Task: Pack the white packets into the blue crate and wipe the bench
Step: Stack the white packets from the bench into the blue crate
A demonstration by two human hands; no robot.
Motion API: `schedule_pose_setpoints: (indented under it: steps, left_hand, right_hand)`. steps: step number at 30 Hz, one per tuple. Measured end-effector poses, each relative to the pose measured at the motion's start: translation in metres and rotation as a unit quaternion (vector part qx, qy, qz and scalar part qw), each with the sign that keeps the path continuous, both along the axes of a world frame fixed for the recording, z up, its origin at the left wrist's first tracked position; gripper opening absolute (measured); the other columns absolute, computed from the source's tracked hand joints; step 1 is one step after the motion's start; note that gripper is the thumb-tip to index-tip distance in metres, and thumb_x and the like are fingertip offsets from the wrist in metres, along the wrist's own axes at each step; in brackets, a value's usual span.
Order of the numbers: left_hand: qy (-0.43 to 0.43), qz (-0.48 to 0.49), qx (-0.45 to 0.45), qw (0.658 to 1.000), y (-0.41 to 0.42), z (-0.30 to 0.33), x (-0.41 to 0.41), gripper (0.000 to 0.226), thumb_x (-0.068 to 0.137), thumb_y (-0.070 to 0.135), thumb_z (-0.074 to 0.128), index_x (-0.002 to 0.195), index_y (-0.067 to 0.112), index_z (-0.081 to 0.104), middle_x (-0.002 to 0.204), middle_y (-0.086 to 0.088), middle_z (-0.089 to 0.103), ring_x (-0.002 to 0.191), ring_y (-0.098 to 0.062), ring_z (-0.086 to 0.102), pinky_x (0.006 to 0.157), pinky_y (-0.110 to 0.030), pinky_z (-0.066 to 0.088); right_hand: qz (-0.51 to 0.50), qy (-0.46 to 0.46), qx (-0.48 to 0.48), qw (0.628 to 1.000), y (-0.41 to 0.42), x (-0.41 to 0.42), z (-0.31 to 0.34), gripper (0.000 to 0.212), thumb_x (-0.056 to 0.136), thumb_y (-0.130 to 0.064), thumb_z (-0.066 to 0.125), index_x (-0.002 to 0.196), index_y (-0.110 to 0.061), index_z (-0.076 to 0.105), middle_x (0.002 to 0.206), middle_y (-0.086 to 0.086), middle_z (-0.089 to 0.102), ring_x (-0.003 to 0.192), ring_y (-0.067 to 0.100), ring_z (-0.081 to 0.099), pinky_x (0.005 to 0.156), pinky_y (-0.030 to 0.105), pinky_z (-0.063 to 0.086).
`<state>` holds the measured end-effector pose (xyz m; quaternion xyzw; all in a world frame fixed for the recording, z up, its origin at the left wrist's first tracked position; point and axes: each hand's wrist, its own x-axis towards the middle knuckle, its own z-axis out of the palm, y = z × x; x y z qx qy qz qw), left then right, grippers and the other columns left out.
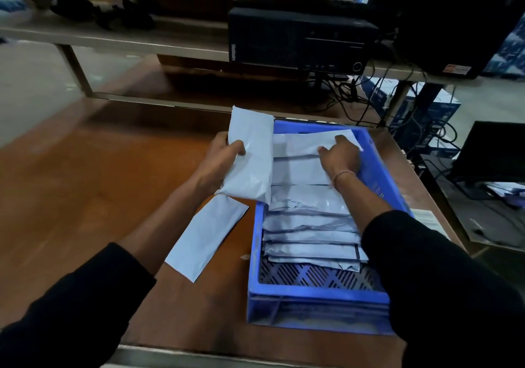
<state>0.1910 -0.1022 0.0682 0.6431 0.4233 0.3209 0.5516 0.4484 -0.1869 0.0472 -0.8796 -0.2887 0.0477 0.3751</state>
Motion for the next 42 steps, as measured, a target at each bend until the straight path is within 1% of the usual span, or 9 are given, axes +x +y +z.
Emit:
schedule_pose_setpoints:
  steps: [3, 7, 11, 18, 24, 30, 35, 39, 42]
  left_hand:
    - [0.002, -0.011, 0.013, 1.0, 0.005, -0.003, 0.0, 0.044, 0.091, 0.019, 0.059, 0.134, 0.013, 0.05, 0.119, -0.006, 0.062, 0.097, -0.021, 0.064, 0.067, -0.031, 0.049]
    - [-0.002, -0.022, 0.023, 0.999, 0.009, -0.006, 0.001, 0.045, 0.093, 0.019, 0.062, 0.136, 0.014, 0.05, 0.12, -0.002, 0.063, 0.1, -0.02, 0.066, 0.071, -0.032, 0.053]
    - [-0.024, -0.044, 0.024, 0.998, 0.012, -0.009, 0.003, 0.047, 0.093, 0.018, 0.066, 0.138, 0.016, 0.053, 0.127, -0.005, 0.066, 0.107, -0.024, 0.069, 0.089, -0.044, 0.058]
    - [-0.04, -0.13, 0.03, 0.99, 0.008, -0.01, 0.008, 0.05, 0.098, 0.014, 0.067, 0.145, 0.022, 0.053, 0.133, 0.0, 0.068, 0.115, -0.021, 0.069, 0.095, -0.041, 0.057]
    - [-0.012, -0.229, 0.032, 0.973, 0.008, 0.005, 0.025, 0.048, 0.1, 0.013, 0.065, 0.146, 0.023, 0.055, 0.128, -0.005, 0.072, 0.108, -0.019, 0.073, 0.086, -0.031, 0.061]
    - [0.161, -0.348, 0.117, 0.916, 0.027, 0.024, 0.075, 0.042, 0.098, 0.029, 0.069, 0.139, 0.024, 0.062, 0.127, -0.001, 0.072, 0.109, -0.015, 0.072, 0.093, -0.031, 0.059]
    - [0.283, -0.369, 0.269, 0.843, 0.028, 0.028, 0.118, 0.047, 0.103, 0.024, 0.06, 0.149, 0.017, 0.052, 0.14, 0.002, 0.059, 0.122, -0.011, 0.056, 0.099, -0.021, 0.041]
    - [0.366, -0.279, 0.43, 0.777, 0.029, 0.006, 0.137, 0.048, 0.099, 0.025, 0.065, 0.146, 0.02, 0.054, 0.139, -0.009, 0.06, 0.128, -0.032, 0.055, 0.104, -0.043, 0.046]
    - [0.341, -0.244, 0.477, 0.772, 0.025, -0.002, 0.13, 0.048, 0.099, 0.037, 0.063, 0.144, 0.02, 0.056, 0.137, -0.012, 0.061, 0.128, -0.034, 0.055, 0.102, -0.048, 0.048]
  right_hand:
    - [0.032, -0.131, -0.101, 0.986, -0.007, -0.003, 0.001, 0.055, 0.093, -0.046, 0.063, 0.137, -0.013, 0.057, 0.125, 0.014, 0.067, 0.118, 0.036, 0.059, 0.088, 0.038, 0.048]
    - [0.166, -0.346, -0.2, 0.902, 0.001, 0.0, -0.013, 0.055, 0.092, -0.057, 0.056, 0.14, -0.03, 0.055, 0.14, 0.014, 0.049, 0.133, 0.038, 0.04, 0.104, 0.047, 0.034]
    - [0.223, -0.283, -0.269, 0.893, 0.018, 0.004, -0.027, 0.049, 0.102, -0.053, 0.036, 0.151, -0.045, 0.036, 0.158, 0.008, 0.028, 0.147, 0.04, 0.018, 0.115, 0.059, 0.02]
    - [0.225, -0.212, -0.285, 0.907, 0.027, 0.012, -0.015, 0.049, 0.104, -0.049, 0.032, 0.152, -0.044, 0.033, 0.157, 0.008, 0.027, 0.141, 0.037, 0.026, 0.111, 0.052, 0.028]
    - [0.261, -0.136, -0.015, 0.956, -0.015, 0.031, 0.02, 0.069, 0.08, -0.004, 0.062, 0.146, -0.012, 0.047, 0.149, 0.014, 0.042, 0.136, 0.035, 0.039, 0.111, 0.032, 0.03]
    - [0.367, -0.355, -0.126, 0.85, -0.064, 0.027, 0.017, 0.098, 0.066, -0.046, 0.072, 0.153, -0.028, 0.031, 0.159, 0.004, 0.032, 0.143, 0.034, 0.031, 0.116, 0.049, 0.028]
    - [0.283, -0.39, -0.088, 0.872, -0.081, 0.029, -0.002, 0.068, 0.072, -0.048, 0.064, 0.136, -0.028, 0.056, 0.132, 0.007, 0.055, 0.119, 0.034, 0.052, 0.098, 0.047, 0.041]
    - [0.247, -0.381, -0.148, 0.878, -0.085, 0.028, -0.019, 0.055, 0.083, -0.057, 0.056, 0.131, -0.03, 0.06, 0.121, 0.009, 0.057, 0.11, 0.037, 0.053, 0.089, 0.046, 0.045]
    - [0.221, -0.347, -0.159, 0.897, -0.083, 0.024, -0.024, 0.054, 0.09, -0.056, 0.048, 0.136, -0.03, 0.059, 0.126, 0.012, 0.055, 0.111, 0.039, 0.051, 0.086, 0.047, 0.049]
